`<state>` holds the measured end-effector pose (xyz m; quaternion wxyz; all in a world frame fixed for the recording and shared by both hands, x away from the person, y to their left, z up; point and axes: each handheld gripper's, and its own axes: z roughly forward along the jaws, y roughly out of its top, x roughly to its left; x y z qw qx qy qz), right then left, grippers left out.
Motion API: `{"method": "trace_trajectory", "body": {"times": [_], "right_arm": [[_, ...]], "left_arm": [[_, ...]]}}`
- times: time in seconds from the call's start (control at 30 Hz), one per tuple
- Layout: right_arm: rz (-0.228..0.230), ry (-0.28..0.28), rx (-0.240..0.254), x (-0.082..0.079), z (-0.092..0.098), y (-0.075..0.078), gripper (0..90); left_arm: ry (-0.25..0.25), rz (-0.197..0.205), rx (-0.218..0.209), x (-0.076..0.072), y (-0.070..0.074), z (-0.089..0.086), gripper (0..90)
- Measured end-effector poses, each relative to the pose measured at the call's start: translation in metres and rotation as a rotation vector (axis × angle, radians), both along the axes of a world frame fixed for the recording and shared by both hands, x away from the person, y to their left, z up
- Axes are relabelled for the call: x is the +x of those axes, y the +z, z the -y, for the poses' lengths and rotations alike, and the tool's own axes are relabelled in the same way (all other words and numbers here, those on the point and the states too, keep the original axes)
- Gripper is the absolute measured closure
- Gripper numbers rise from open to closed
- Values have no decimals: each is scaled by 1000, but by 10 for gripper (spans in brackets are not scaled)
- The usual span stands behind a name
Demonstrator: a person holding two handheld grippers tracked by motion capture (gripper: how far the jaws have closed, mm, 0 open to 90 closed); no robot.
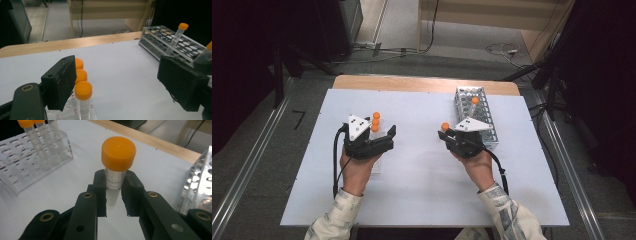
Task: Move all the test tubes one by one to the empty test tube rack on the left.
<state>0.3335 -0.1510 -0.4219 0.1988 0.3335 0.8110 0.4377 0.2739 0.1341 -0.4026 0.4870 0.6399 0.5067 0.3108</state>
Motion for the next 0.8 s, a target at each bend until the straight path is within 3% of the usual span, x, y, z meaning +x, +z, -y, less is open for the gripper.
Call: {"method": "trace_trajectory", "body": {"times": [0.37,0.8], "right_arm": [[-28,57,-5,-7,-15,-9,725],[-52,125,-28,-17,-33,-19,724]], "left_arm": [[-82,10,11,-5,-1,19,164],[-176,-19,37,-9,-11,47,170]]}}
